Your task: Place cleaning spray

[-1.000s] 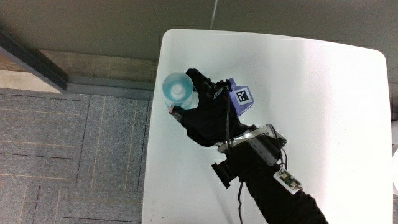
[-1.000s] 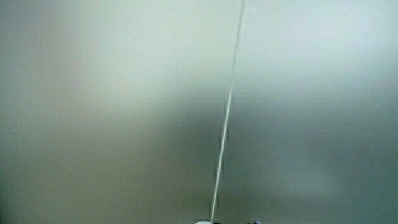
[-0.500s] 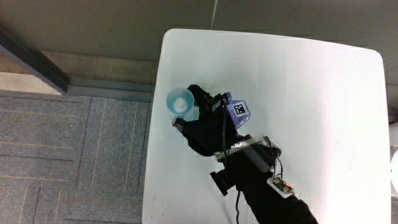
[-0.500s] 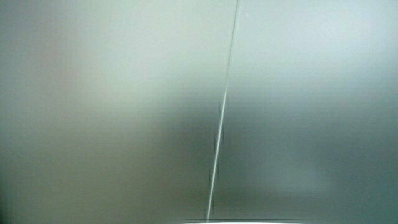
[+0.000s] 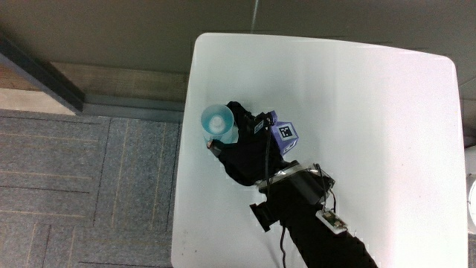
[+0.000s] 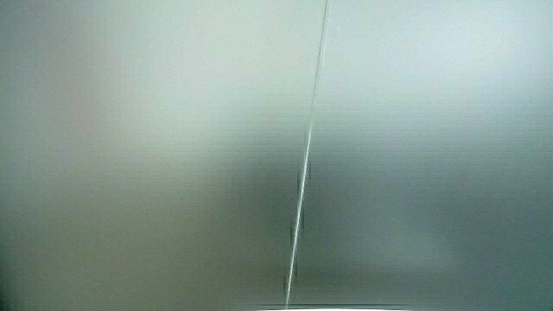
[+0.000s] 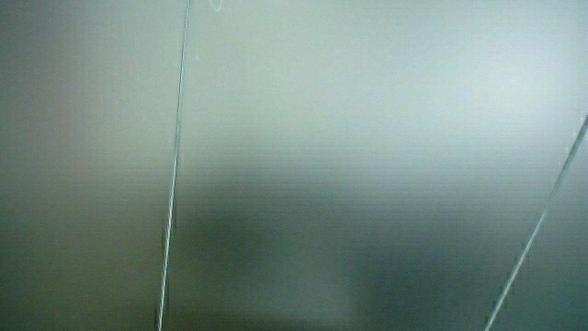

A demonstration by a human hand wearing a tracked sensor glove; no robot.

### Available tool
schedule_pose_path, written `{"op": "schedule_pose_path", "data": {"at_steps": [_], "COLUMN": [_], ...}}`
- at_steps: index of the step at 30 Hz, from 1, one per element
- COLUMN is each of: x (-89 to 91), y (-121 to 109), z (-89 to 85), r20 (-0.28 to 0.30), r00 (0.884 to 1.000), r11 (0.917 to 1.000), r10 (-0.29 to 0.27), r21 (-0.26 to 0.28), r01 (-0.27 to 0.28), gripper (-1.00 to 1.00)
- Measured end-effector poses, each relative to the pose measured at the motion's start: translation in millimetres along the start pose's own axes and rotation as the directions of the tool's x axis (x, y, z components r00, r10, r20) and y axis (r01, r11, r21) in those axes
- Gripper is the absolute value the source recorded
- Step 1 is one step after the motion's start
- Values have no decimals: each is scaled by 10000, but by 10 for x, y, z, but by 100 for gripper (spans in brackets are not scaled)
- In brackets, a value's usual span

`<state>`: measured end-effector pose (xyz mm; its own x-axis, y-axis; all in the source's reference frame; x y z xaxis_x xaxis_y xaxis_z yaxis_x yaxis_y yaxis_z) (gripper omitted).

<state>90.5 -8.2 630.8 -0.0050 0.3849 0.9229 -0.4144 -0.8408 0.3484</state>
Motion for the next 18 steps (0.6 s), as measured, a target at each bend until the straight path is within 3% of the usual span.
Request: {"op": "schedule_pose_path", "data": {"at_steps": [5,6,11,12,13,18], "x": [-20,-15,-72,-28,-75,-100], "y": [17,32,24,52,37,9], "z": [43,52,76,101,101,155], "r20": [-104,-101,-151,-164,-325,-465], "r00": [9997,9999,9997,9998,9994,9989], "r11": [9997,9999,9997,9998,9998,9997], "r10": [-238,-26,-187,94,-87,110], "r21": [-44,-127,-134,-145,-192,-194], "r01": [237,25,185,-97,81,-119], "gripper": [-17,-21,-42,-46,-50,-71]}}
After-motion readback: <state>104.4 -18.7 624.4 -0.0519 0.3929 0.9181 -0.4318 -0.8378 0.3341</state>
